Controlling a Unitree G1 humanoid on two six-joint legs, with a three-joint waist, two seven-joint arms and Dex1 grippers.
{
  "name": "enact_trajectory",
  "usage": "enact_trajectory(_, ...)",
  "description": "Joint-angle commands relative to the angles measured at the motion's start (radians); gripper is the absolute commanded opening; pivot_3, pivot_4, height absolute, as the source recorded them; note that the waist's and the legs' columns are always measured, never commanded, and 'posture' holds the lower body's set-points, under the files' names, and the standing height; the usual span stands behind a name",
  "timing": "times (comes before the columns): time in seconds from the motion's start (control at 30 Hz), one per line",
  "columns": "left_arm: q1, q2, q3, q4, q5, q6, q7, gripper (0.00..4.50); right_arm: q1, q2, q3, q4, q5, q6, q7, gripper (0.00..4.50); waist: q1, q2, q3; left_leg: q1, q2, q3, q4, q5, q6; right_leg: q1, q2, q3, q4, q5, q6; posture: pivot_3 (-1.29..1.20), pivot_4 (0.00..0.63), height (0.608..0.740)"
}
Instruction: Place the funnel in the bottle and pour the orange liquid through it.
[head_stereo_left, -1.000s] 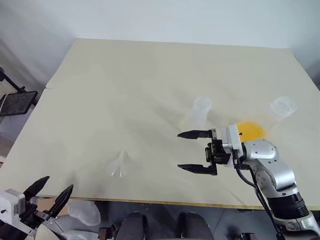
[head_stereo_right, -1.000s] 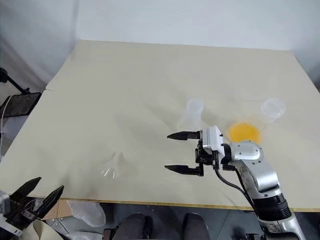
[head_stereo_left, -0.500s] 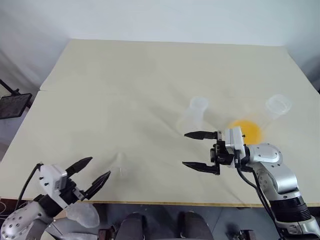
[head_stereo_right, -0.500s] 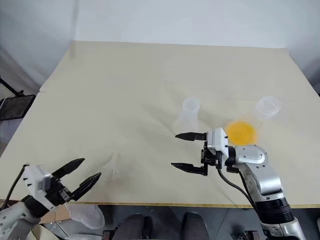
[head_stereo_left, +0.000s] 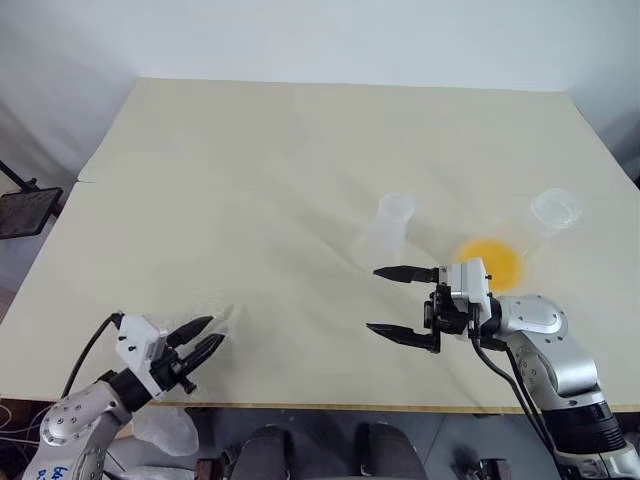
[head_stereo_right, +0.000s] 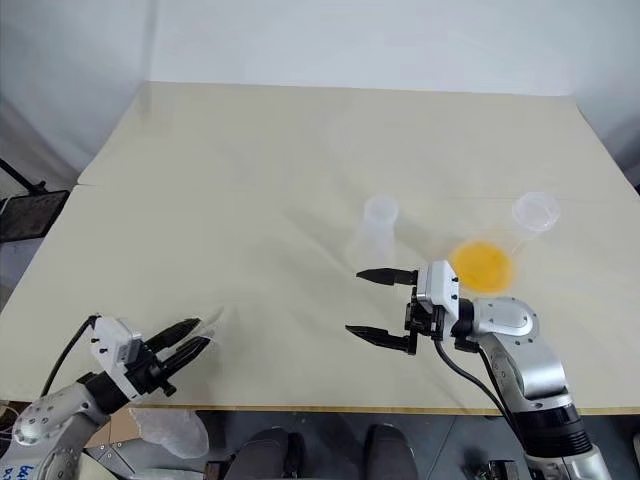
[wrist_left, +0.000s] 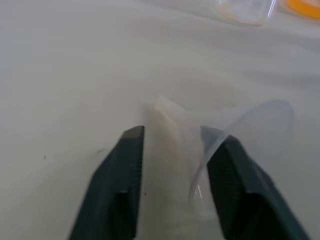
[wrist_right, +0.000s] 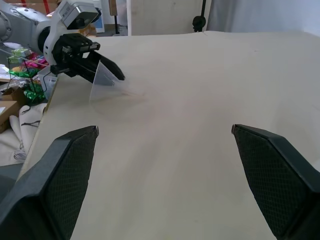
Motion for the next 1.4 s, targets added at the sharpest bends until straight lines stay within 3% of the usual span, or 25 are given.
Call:
enact_trajectory(0.03, 0.002, 0.017, 0.029, -0.014, -0.017, -0.018, -0.011, 0.58, 0.014, -0.011, -0.04, -0.03, 0.005, -0.025, -0.009, 4.5, 0.0, 0.0, 0.0, 0.0, 0.0, 0.0, 0.0, 0.0, 0.0, 0.0, 0.0, 0.0, 0.0, 0.0, 0.0, 0.0, 0.15, 0.74)
enact_trajectory(0.1, -0.014, 0.025, 0.043, -0.022, -0.043, -0.011, -0.022, 0.03, 0.024, -0.012, -0.051, -0.028, 0.006, -0.031, -0.018, 4.5, 0.002, 0.0, 0.0, 0.0, 0.0, 0.0, 0.0, 0.0, 0.0, 0.0, 0.0, 0.0, 0.0, 0.0, 0.0, 0.0, 0.15, 0.74)
enact_trajectory(0.3, -0.155, 0.131, 0.089, -0.073, -0.207, 0.123, -0.057, 0.03, 0.085, -0.012, -0.127, -0.064, 0.019, -0.024, -0.087, 4.5, 0.004, 0.0, 0.0, 0.0, 0.0, -0.001, 0.0, 0.0, 0.0, 0.0, -0.001, 0.0, 0.0, 0.0, 0.0, 0.0, 0.15, 0.74)
enact_trajectory(0.47, -0.504, 0.287, 0.071, -0.023, -0.432, 0.374, -0.03, 0.03, 0.149, 0.034, -0.23, -0.111, 0.054, -0.005, -0.223, 4.5, 0.015, 0.0, 0.0, 0.0, -0.001, -0.002, 0.0, 0.0, 0.0, 0.0, -0.001, 0.0, 0.001, 0.0, 0.0, 0.0, 0.15, 0.74)
enact_trajectory(0.63, -0.957, 0.419, -0.142, 0.163, -0.482, 0.698, -0.073, 0.03, 0.21, 0.107, -0.344, -0.138, 0.059, -0.035, -0.386, 4.5, 0.024, 0.0, 0.0, -0.001, -0.005, -0.002, 0.0, 0.0, -0.001, -0.001, 0.001, 0.0, 0.003, 0.0, 0.0, 0.0, 0.15, 0.74)
enact_trajectory(0.87, -1.437, 0.316, -0.329, 0.442, -0.46, 0.899, -0.205, 0.03, 0.298, 0.173, -0.444, -0.179, 0.032, -0.107, -0.512, 4.5, 0.022, 0.0, 0.0, -0.001, -0.004, 0.001, -0.002, 0.001, -0.003, -0.004, 0.006, 0.002, 0.003, 0.0, 0.0, 0.0, 0.15, 0.74)
enact_trajectory(0.97, -1.624, 0.268, -0.463, 0.593, -0.387, 0.971, -0.295, 0.03, 0.374, 0.204, -0.454, -0.232, 0.02, -0.134, -0.548, 4.5, 0.023, 0.0, 0.0, -0.002, -0.002, 0.003, -0.003, 0.002, -0.005, -0.007, 0.008, 0.004, 0.004, 0.0, 0.0, 0.0, 0.15, 0.74)
enact_trajectory(1.17, -1.8, 0.199, -0.616, 0.779, -0.278, 0.99, -0.473, 0.03, 0.443, 0.242, -0.423, -0.298, 0.001, -0.15, -0.593, 4.5, 0.015, 0.001, 0.0, -0.004, -0.002, 0.016, -0.005, 0.003, -0.006, -0.012, 0.009, 0.009, 0.005, 0.0, 0.0, 0.0, 0.15, 0.74)
enact_trajectory(1.4, -1.891, 0.079, -0.741, 0.959, -0.124, 0.948, -0.529, 0.03, 0.458, 0.266, -0.384, -0.333, -0.018, -0.151, -0.627, 4.5, 0.002, 0.001, 0.001, -0.004, -0.001, 0.022, -0.005, 0.003, -0.006, -0.016, 0.01, 0.015, 0.006, 0.0, 0.0, 0.0, 0.15, 0.74)
